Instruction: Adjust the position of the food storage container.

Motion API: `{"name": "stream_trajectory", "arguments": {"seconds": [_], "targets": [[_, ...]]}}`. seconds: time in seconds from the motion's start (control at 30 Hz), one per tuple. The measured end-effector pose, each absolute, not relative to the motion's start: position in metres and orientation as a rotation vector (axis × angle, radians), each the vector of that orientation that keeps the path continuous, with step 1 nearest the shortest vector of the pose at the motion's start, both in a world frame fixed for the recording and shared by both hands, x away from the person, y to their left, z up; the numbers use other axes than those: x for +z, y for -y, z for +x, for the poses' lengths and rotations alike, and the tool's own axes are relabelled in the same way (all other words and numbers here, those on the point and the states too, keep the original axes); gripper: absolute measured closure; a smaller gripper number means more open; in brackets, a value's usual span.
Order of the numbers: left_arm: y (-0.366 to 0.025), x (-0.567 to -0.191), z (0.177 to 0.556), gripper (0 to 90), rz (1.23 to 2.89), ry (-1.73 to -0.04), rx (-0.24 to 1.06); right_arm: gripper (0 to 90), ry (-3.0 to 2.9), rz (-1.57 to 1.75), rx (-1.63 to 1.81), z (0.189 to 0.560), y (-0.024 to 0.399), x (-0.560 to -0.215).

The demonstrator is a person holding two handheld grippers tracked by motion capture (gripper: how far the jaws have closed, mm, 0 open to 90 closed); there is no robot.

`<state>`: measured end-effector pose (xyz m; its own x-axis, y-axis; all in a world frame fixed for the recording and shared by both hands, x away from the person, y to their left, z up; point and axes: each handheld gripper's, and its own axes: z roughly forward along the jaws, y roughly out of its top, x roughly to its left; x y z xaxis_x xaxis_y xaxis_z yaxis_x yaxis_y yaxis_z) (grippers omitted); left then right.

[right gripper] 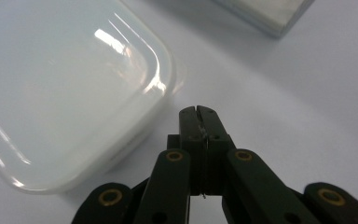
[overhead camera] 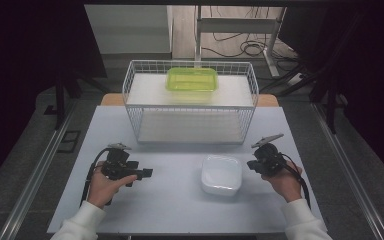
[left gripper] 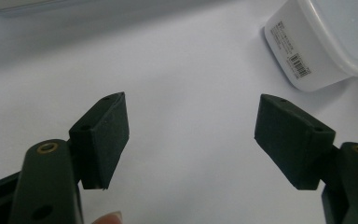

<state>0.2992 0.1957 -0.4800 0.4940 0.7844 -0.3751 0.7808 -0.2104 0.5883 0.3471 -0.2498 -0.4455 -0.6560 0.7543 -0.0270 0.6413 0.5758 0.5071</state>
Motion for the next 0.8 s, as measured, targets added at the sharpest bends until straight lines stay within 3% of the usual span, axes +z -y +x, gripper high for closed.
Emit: {"name": "stream_trajectory", "arguments": {"seconds": [0.8], "targets": [[-0.2, -0.48, 0.298, 24.9, 1.98, -1.301, 0.019, 89.5, -2.655, 1.214, 0.556, 0.348, 0.219, -0.469]]}}
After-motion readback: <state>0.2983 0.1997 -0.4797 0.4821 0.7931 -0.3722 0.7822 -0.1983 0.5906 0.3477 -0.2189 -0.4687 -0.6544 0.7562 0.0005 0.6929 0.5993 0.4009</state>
